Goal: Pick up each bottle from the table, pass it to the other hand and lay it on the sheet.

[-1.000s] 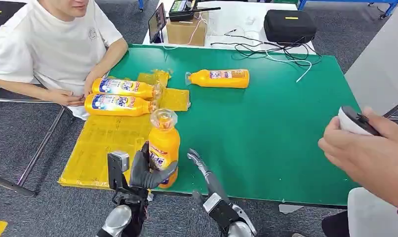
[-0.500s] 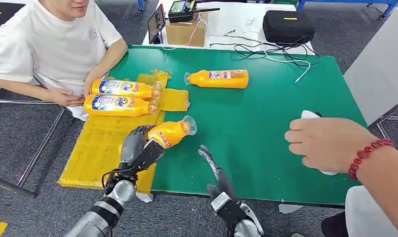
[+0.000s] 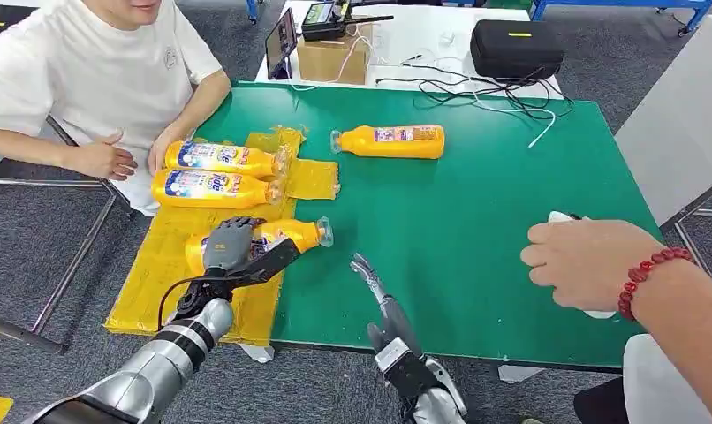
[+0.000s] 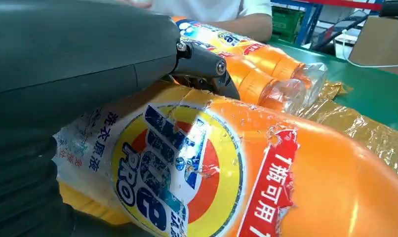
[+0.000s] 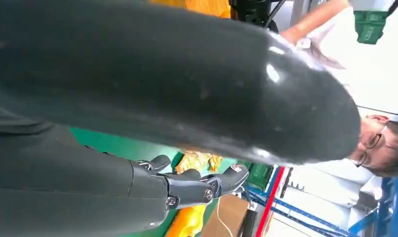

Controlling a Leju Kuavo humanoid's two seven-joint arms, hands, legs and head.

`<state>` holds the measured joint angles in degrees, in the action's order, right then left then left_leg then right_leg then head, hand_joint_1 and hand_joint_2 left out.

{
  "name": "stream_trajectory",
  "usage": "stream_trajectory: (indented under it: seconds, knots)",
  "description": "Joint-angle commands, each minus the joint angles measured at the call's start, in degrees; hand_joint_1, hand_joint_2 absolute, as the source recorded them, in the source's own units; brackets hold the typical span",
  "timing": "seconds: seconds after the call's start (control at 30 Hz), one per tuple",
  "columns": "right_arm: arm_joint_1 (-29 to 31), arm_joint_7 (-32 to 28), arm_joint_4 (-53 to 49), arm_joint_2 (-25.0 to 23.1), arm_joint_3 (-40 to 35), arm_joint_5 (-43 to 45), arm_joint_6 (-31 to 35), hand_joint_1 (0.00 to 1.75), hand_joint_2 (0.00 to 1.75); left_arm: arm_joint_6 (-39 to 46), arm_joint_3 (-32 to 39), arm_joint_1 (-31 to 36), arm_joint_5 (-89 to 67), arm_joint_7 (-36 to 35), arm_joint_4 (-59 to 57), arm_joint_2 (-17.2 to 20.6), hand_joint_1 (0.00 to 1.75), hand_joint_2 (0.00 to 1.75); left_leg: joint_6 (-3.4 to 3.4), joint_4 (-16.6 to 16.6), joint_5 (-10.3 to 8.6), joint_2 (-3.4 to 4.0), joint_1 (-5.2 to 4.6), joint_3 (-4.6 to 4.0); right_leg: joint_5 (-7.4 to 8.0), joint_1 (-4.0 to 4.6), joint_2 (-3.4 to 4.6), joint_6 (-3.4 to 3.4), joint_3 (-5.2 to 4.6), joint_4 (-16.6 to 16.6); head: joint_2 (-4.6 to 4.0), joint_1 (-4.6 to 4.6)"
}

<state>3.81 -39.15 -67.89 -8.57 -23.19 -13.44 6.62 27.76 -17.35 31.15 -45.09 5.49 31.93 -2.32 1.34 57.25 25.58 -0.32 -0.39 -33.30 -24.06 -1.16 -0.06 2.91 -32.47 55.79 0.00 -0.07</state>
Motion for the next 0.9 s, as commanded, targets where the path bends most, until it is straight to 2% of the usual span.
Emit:
stream_trajectory:
  seconds: [0.03, 0.23, 0.27, 0.3, 0.33, 0.37, 0.43, 0.5, 0.9]
  knots:
    - [1.9, -0.2, 3.0, 0.0, 1.3, 0.0, -0.2, 0.00, 0.00, -2.2, -0.3, 0.9, -0.4, -1.3, -7.1, 0.9, 1.75, 1.75, -0.12, 0.0, 0.04, 0.22, 0.10, 0.14, 0.04, 0.10, 0.19, -0.15, 0.09, -0.1, 0.00, 0.00]
    - [1.6, -0.3, 2.5, 0.3, 2.5, 0.3, -0.2, 0.00, 0.00, -9.1, -0.3, 2.5, -3.6, -4.1, -9.8, 1.3, 1.75, 1.75, -0.13, 0.0, 0.03, 0.22, 0.10, 0.24, 0.05, 0.11, 0.19, -0.16, 0.19, -0.1, 0.00, 0.00]
    - [1.5, -0.3, 2.3, 0.3, 2.9, 0.4, -0.3, 0.00, 0.00, -10.3, -0.1, 2.4, -3.9, -4.1, -9.9, 1.2, 1.66, 1.75, -0.10, -0.1, 0.03, 0.21, 0.06, 0.32, 0.04, 0.07, 0.19, -0.12, 0.26, -0.1, 0.00, 0.00]
    - [1.5, -0.3, 2.2, 0.2, 3.1, 0.4, -0.2, 0.00, 0.00, -10.6, -0.1, 2.3, -3.9, -4.2, -10.0, 1.0, 0.77, 1.75, -0.09, -0.1, 0.04, 0.19, 0.04, 0.36, 0.03, 0.05, 0.19, -0.10, 0.30, -0.1, 0.00, -0.02]
    - [1.4, 0.0, 2.0, 0.3, 3.0, 0.3, -0.6, 0.00, 0.00, -11.8, 0.2, 2.3, -3.9, -4.4, -10.3, 0.6, 0.07, 1.75, -0.12, -0.1, 0.04, 0.25, 0.08, 0.38, 0.06, 0.09, 0.23, -0.14, 0.29, -0.1, 0.00, -0.02]
    - [1.4, 0.1, 2.0, 0.4, 2.8, 0.1, -0.9, 0.00, 0.00, -12.5, 0.9, 2.2, -3.4, -4.2, -10.3, 0.3, 0.00, 1.75, -0.08, -0.1, 0.02, 0.16, 0.02, 0.42, 0.03, 0.03, 0.16, -0.10, 0.33, -0.1, 0.00, 0.00]
    - [1.2, 0.2, 2.2, 0.3, 2.7, -0.1, -1.2, 0.00, 0.00, -13.2, 3.1, 1.8, -2.2, -2.4, -9.7, -0.7, 0.00, 1.75, -0.09, -0.1, 0.02, 0.18, 0.05, 0.50, 0.05, 0.06, 0.16, -0.11, 0.42, -0.1, 0.02, 0.00]
    - [1.1, 0.2, 2.7, 0.2, 3.0, -0.2, -1.0, 0.00, 0.00, -14.5, 6.9, 0.8, 2.7, 2.3, -7.6, -2.6, 0.00, 1.75, -0.09, -0.1, 0.02, 0.13, 0.05, 0.53, 0.04, 0.06, 0.12, -0.10, 0.46, -0.1, 0.00, 0.00]
    - [1.0, 0.2, 2.8, 0.2, 3.0, -0.2, -1.0, 0.00, 0.00, -14.6, 6.9, 0.8, 2.7, 2.3, -7.5, -2.7, 0.00, 1.75, -0.09, -0.1, 0.01, -0.01, 0.01, 0.61, 0.02, 0.02, 0.07, -0.12, 0.60, -0.1, 0.00, 0.00]
